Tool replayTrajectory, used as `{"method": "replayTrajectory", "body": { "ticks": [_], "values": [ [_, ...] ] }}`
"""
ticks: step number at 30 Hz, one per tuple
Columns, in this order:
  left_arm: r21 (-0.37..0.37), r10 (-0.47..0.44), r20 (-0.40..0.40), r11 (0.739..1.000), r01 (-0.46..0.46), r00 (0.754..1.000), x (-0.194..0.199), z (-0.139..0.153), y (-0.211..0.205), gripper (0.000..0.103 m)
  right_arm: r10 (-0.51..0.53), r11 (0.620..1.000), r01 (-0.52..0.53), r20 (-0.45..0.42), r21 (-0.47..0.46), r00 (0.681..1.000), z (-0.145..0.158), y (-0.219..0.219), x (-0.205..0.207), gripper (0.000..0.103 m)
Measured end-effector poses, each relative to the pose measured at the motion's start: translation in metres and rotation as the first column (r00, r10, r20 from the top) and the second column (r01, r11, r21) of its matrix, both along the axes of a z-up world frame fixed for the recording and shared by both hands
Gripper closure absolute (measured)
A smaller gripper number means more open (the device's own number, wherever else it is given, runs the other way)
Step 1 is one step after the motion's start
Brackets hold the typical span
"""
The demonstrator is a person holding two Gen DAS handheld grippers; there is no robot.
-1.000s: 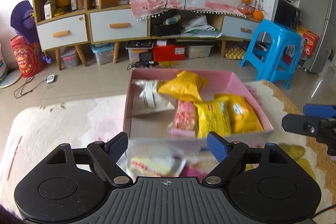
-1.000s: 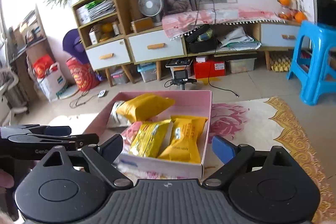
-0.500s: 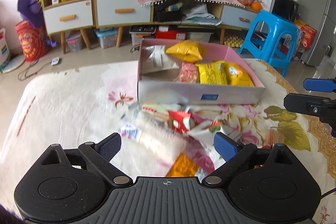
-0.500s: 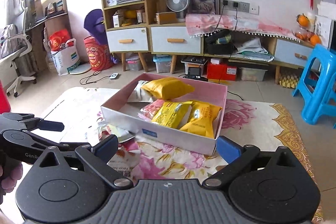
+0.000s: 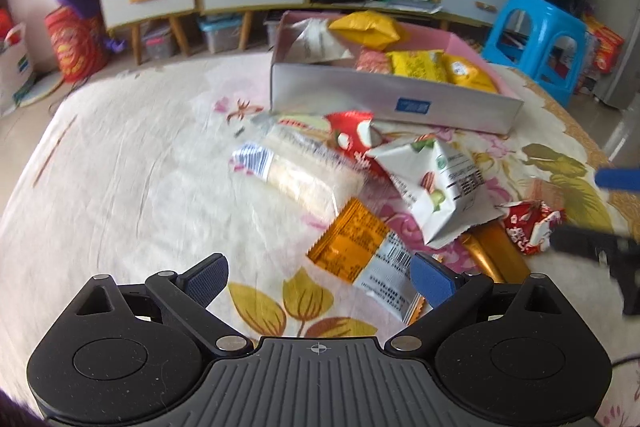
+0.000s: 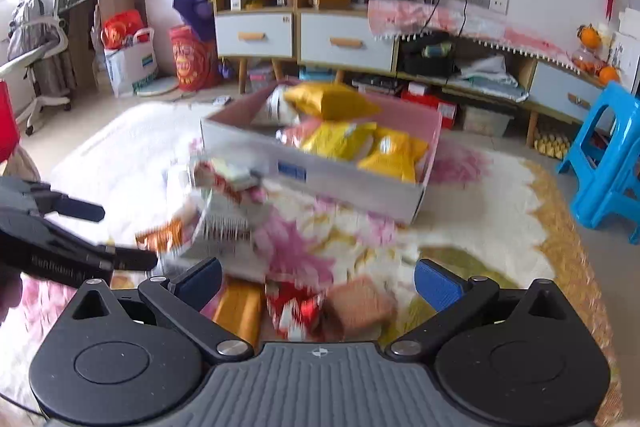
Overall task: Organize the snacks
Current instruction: 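Move both tools back over the snack pile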
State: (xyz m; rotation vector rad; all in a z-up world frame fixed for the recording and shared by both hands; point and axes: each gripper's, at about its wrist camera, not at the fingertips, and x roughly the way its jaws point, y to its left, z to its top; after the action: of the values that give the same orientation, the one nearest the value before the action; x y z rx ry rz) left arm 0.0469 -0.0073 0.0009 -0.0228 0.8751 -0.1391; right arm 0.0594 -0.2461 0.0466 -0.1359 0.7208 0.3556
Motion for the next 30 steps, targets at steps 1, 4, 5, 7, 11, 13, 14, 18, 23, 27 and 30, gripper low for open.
{"method": "replayTrajectory", "body": {
  "ticks": [1, 4, 5, 7, 11, 13, 14, 18, 23, 27, 30],
  "values": [
    [-0.011, 0.019, -0.012, 1.000, -0.019, 1.000, 0.001, -0.002, 0.000, 0.004, 0.005, 1.000, -0.005, -0.007, -0.006, 1.000, -0.003, 0.000, -0.003, 0.008],
    [-0.048, 0.060, -0.040, 0.997, -0.062, 0.997, 0.005, -0.007, 0.001, 0.004, 0.028, 0.999, -0.028, -0.017, -0.026, 0.999, -0.010, 0.000, -0.009, 0.008],
    [-0.055, 0.069, -0.044, 0.996, -0.072, 0.997, 0.006, -0.008, 0.000, 0.004, 0.036, 0.999, -0.037, -0.021, -0.029, 0.999, -0.012, 0.001, -0.011, 0.008],
    [-0.057, 0.085, -0.046, 0.995, -0.087, 0.995, 0.007, -0.010, -0.004, 0.004, 0.050, 0.998, -0.050, -0.030, -0.032, 0.998, -0.015, 0.002, -0.013, 0.008],
    [-0.026, 0.090, -0.024, 0.996, -0.091, 0.996, 0.011, -0.011, -0.017, 0.004, 0.072, 0.997, -0.074, -0.044, -0.035, 0.996, -0.019, 0.006, -0.016, 0.008],
    [-0.009, 0.098, -0.014, 0.995, -0.098, 0.995, 0.013, -0.013, -0.021, 0.004, 0.082, 0.996, -0.084, -0.053, -0.038, 0.995, -0.021, 0.009, -0.016, 0.008],
    [0.005, 0.101, -0.006, 0.995, -0.101, 0.995, 0.013, -0.013, -0.023, 0.004, 0.085, 0.995, -0.087, -0.055, -0.039, 0.995, -0.021, 0.010, -0.017, 0.008],
    [0.047, 0.079, 0.005, 0.996, -0.079, 0.997, 0.012, -0.015, -0.027, 0.004, 0.101, 0.993, -0.105, -0.064, -0.046, 0.993, -0.024, 0.014, -0.021, 0.008],
    [0.075, 0.029, 0.018, 0.997, -0.030, 0.999, 0.004, -0.016, -0.016, 0.004, 0.112, 0.992, -0.116, -0.083, -0.045, 0.990, -0.026, 0.013, -0.022, 0.008],
    [0.066, 0.008, 0.016, 0.998, -0.009, 1.000, -0.004, -0.017, 0.004, 0.003, 0.114, 0.992, -0.119, -0.097, -0.044, 0.989, -0.030, 0.013, -0.023, 0.008],
    [0.063, -0.014, 0.012, 0.998, 0.013, 1.000, -0.010, -0.016, 0.018, 0.003, 0.121, 0.991, -0.127, -0.106, -0.047, 0.987, -0.034, 0.013, -0.026, 0.008]
  ]
}}
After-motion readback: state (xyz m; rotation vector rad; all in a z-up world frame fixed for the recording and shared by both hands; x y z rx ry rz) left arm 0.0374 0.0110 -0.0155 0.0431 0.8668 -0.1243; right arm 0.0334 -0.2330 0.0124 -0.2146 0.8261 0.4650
